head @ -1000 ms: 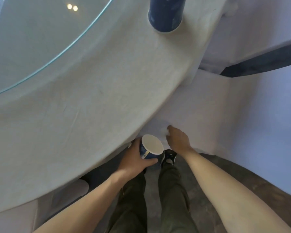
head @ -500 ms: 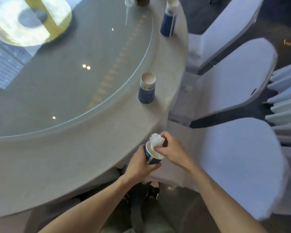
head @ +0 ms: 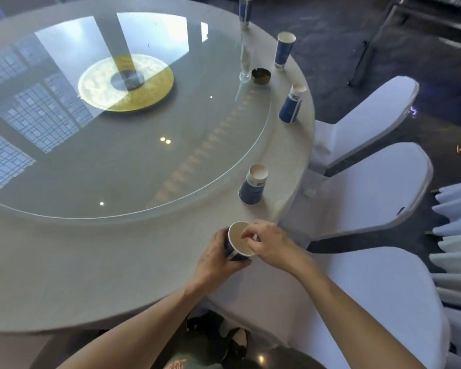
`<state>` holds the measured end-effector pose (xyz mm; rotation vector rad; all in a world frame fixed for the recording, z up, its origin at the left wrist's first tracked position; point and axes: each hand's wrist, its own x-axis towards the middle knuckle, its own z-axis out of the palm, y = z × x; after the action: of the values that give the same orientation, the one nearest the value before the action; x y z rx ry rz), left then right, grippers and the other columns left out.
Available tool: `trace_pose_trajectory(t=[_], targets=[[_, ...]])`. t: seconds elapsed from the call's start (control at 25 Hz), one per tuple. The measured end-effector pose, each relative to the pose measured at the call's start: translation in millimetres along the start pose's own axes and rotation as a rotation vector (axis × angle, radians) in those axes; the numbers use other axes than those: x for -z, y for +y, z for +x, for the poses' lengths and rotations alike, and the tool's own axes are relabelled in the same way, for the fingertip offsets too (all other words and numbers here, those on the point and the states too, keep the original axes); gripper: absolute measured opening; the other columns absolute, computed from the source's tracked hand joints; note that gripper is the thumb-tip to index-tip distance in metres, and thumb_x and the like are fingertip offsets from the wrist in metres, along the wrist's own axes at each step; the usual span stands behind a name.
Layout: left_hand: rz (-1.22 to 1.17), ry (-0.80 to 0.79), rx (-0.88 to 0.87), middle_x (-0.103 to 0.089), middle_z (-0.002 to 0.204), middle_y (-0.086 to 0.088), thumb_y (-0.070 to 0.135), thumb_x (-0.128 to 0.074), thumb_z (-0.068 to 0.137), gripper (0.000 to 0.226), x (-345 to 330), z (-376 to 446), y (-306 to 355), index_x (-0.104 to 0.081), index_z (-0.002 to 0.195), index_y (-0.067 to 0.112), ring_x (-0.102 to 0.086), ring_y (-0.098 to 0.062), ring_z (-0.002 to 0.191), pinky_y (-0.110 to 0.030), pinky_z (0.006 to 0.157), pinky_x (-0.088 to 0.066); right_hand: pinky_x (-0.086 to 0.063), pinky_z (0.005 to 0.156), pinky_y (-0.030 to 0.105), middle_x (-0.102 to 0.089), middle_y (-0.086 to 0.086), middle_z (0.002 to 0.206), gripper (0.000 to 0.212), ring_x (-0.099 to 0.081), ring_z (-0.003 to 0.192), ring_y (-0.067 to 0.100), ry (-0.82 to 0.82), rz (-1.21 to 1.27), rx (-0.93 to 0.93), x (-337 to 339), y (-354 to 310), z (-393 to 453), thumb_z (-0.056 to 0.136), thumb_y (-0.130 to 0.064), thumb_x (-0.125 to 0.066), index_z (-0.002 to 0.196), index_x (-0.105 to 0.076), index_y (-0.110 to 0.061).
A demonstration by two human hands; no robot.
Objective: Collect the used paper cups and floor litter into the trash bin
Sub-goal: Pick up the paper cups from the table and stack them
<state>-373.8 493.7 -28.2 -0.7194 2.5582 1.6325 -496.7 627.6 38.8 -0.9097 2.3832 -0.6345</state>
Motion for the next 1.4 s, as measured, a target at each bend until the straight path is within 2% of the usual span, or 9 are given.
trace_pose_trajectory(t=[0.12,0.24,0.36,0.44,0.64,0.84,0.96,1.12,1.4], targets=[[-0.023,0.005,0.011,-0.063,0.124,0.015,0.045,-0.088,0.066,0.078,20.6,6.0,-7.9,-0.052,0.134,0.035,-0.062,-0.006,0.115,-0.029,0.095,-0.052,-0.055,0.086,0.043,-0.067,0.005,0.112,0.025,-0.065,0.101,0.027,0.208,-0.059,0.019,4.6,-9.2,31.9,0.092,-0.019,-0.067,0.115,-0.074,-0.015],[-0.052,0.032,0.063,-0.064,0.120,0.021,0.047,-0.089,0.065,0.074,43.6,10.5,-19.6,-0.052,0.129,0.045,-0.061,-0.005,0.114,-0.035,0.094,-0.055,-0.052,0.096,0.055,-0.050,0.018,0.144,0.057,-0.049,0.128,0.040,0.376,-0.409,0.083,18.1,-11.4,85.8,0.083,-0.014,-0.072,0.139,-0.058,-0.017],[-0.076,0.020,0.115,-0.064,0.118,0.022,0.055,-0.088,0.062,0.076,63.8,11.9,-36.2,-0.050,0.127,0.049,-0.061,-0.006,0.114,-0.045,0.090,-0.060,-0.020,0.118,0.066,0.006,0.017,0.170,0.095,0.001,0.156,0.043,0.130,-0.693,-0.071,32.1,-6.8,136.1,0.086,-0.025,-0.070,0.162,-0.014,-0.033],[-0.076,0.005,0.133,-0.065,0.118,0.021,0.055,-0.088,0.061,0.077,74.5,14.2,-46.4,-0.051,0.128,0.048,-0.062,-0.005,0.114,-0.043,0.092,-0.059,-0.014,0.118,0.068,0.017,0.014,0.170,0.104,0.012,0.156,0.042,-0.018,-0.825,-0.156,30.3,6.8,157.8,0.085,-0.027,-0.073,0.162,-0.004,-0.034],[-0.085,-0.058,0.160,-0.067,0.117,0.023,0.049,-0.090,0.064,0.076,86.7,27.3,-51.0,-0.052,0.130,0.045,-0.063,0.003,0.110,-0.017,0.081,-0.052,-0.048,0.099,0.044,-0.026,0.011,0.154,0.067,-0.030,0.138,0.038,0.037,-0.806,-0.222,15.0,32.3,154.8,0.086,-0.013,-0.066,0.146,-0.041,-0.026],[-0.098,-0.139,0.139,-0.068,0.115,0.019,0.050,-0.090,0.063,0.076,76.2,48.5,-30.2,-0.053,0.129,0.043,-0.066,-0.001,0.108,-0.031,0.090,-0.056,-0.051,0.089,0.049,-0.045,0.018,0.132,0.048,-0.052,0.119,0.042,0.203,-0.397,-0.571,5.4,63.4,99.4,0.093,-0.019,-0.063,0.136,-0.042,-0.011],[-0.126,-0.159,0.103,-0.070,0.110,0.018,0.048,-0.092,0.059,0.077,57.9,64.1,-1.1,-0.055,0.127,0.042,-0.068,-0.005,0.105,-0.035,0.091,-0.059,-0.052,0.092,0.044,-0.045,0.015,0.128,0.063,-0.059,0.113,0.039,0.183,-0.070,-0.714,1.2,87.2,40.8,0.082,-0.033,-0.076,0.133,-0.046,-0.010],[-0.252,-0.124,0.016,-0.068,0.109,0.014,0.023,-0.092,0.074,0.067,36.4,78.8,53.4,-0.054,0.129,0.029,-0.064,0.001,0.096,-0.008,0.066,-0.052,-0.059,0.088,0.049,-0.047,0.006,0.124,0.065,-0.061,0.104,0.026,0.352,0.316,-0.667,-1.3,99.6,-38.3,0.070,-0.022,-0.084,0.122,-0.046,-0.020],[-0.543,0.017,-0.142,-0.073,0.121,-0.002,0.030,-0.091,0.075,0.072,-26.4,48.6,165.3,-0.057,0.136,0.016,-0.072,-0.015,0.109,-0.029,0.087,-0.058,-0.062,0.074,0.033,-0.057,0.004,0.116,0.059,-0.065,0.103,0.020,0.453,0.568,-0.507,27.9,115.3,-163.2,0.078,-0.005,-0.082,0.118,-0.041,-0.017]])
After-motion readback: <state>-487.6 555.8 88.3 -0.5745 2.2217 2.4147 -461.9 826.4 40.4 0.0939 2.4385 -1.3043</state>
